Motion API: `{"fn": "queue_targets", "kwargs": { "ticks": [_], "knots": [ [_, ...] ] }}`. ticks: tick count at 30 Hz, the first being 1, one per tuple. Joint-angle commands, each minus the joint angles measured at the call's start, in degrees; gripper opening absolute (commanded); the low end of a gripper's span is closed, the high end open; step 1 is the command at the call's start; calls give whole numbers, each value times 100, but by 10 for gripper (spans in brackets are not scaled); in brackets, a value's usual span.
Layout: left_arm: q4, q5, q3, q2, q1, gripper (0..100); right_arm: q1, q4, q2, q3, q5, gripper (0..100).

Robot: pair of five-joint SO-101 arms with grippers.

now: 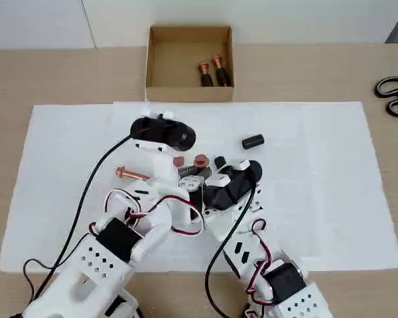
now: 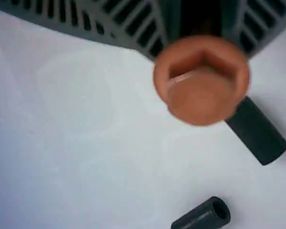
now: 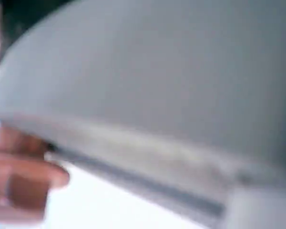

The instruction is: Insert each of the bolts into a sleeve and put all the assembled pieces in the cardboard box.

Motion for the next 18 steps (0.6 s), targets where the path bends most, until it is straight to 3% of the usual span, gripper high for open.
{"fn": "queue_targets", "kwargs": {
  "ticks": [1,6,12,18],
  "knots": [
    [-158,-88,40,-158,26,6,-22,-13,-110,-53,-26,3],
    [-18,-88,22,-176,88,19,-22,-13,-110,-53,-26,3],
    [290,-70,-31,-185,220,236,-22,-13,-110,-53,-18,3],
    [782,-88,-505,-185,185,255,-22,-13,-110,-53,-18,3]
  ]
}}
